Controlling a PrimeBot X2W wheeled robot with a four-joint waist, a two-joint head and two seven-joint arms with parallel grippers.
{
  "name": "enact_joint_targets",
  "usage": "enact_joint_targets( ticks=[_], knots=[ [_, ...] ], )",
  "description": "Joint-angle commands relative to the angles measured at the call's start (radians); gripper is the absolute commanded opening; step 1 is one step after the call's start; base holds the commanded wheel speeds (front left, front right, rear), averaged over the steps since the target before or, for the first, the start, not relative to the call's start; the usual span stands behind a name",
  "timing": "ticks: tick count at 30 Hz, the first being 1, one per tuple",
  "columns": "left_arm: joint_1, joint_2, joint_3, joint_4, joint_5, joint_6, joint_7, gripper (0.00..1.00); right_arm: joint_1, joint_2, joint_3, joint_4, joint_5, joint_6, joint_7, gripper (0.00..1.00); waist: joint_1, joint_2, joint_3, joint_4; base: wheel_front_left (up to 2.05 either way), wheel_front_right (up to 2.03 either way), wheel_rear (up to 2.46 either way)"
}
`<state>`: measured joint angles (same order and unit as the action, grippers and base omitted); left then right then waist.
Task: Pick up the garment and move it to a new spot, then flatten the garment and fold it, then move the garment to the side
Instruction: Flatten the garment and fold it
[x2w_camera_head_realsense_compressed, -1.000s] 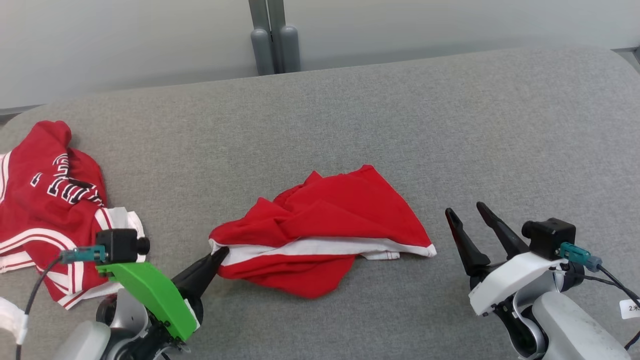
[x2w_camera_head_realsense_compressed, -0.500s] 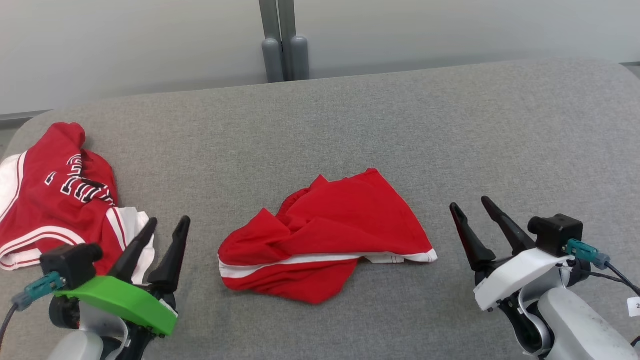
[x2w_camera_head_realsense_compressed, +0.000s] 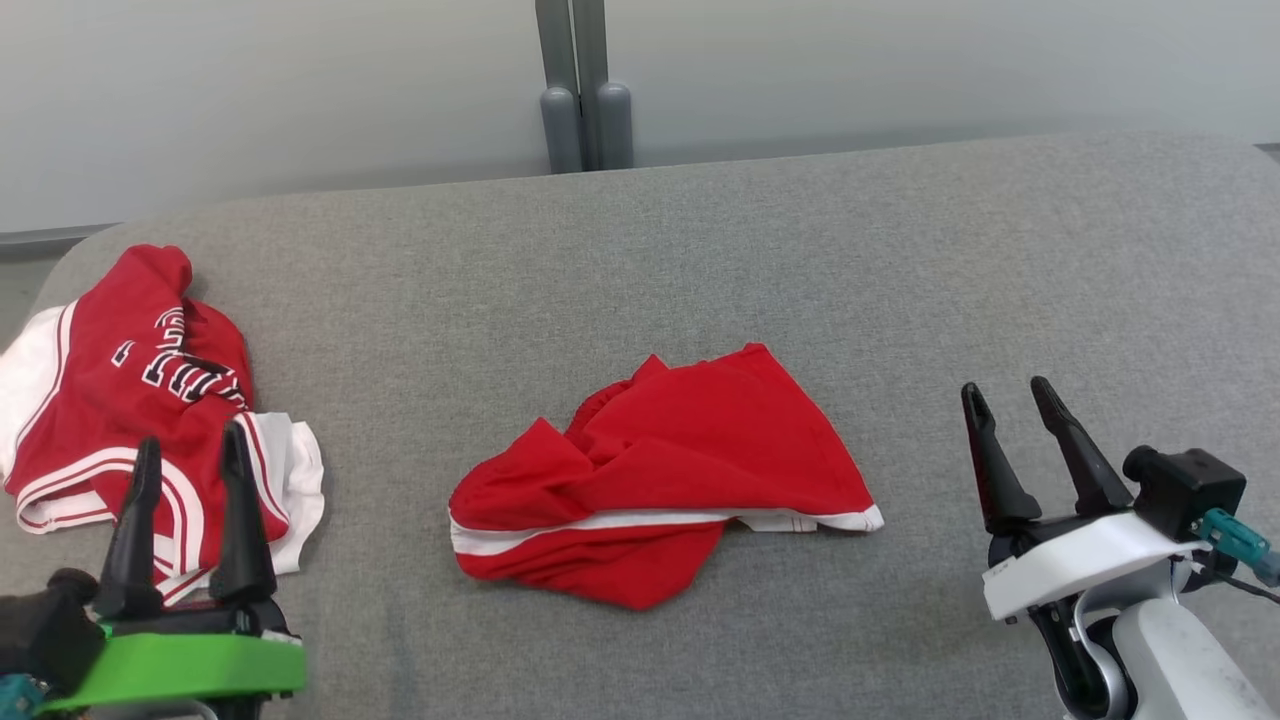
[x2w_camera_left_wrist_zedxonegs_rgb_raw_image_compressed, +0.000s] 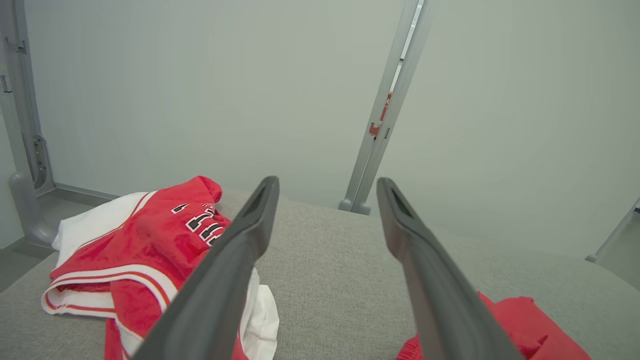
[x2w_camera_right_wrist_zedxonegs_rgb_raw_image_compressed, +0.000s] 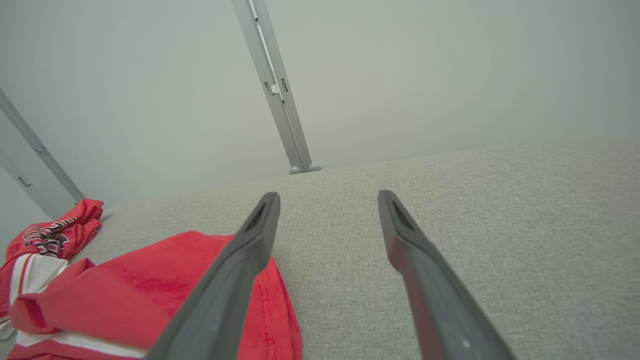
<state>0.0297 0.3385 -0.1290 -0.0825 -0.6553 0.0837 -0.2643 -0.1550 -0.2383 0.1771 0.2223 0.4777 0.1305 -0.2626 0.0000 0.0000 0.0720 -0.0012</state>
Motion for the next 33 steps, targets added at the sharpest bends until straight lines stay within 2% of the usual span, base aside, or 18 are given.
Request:
enact_joint_targets(
  ticks=[1,7,13,22,33],
  knots=[
    [0.042,-0.019,0.012,0.003,0.048,-0.007,0.001,1.00,0.024,0.011,-0.010,-0.015,-0.014,0.000,-0.003,1.00,0.0000,0.0000,-0.007,0.004,0.00,0.00,0.00],
    [0.088,-0.125,0.049,0.023,0.175,-0.050,0.000,1.00,0.086,0.033,-0.016,-0.021,-0.030,0.000,-0.003,1.00,0.0000,0.0000,-0.032,0.007,0.00,0.00,0.00],
    [0.095,-0.183,0.097,0.046,0.239,-0.099,0.000,1.00,0.071,0.023,0.007,-0.015,-0.021,0.000,-0.003,1.00,0.0000,0.0000,-0.036,0.006,0.00,0.00,0.00],
    [0.095,-0.223,0.146,0.062,0.293,-0.146,0.000,1.00,0.068,0.018,0.013,-0.012,-0.017,0.000,-0.003,1.00,0.0000,0.0000,-0.036,0.011,0.00,0.00,0.00],
    [0.089,-0.251,0.169,0.080,0.327,-0.175,0.000,1.00,0.060,0.012,0.028,-0.001,-0.010,0.000,-0.003,1.00,0.0000,0.0000,-0.041,0.004,0.00,0.00,0.00]
  ],
)
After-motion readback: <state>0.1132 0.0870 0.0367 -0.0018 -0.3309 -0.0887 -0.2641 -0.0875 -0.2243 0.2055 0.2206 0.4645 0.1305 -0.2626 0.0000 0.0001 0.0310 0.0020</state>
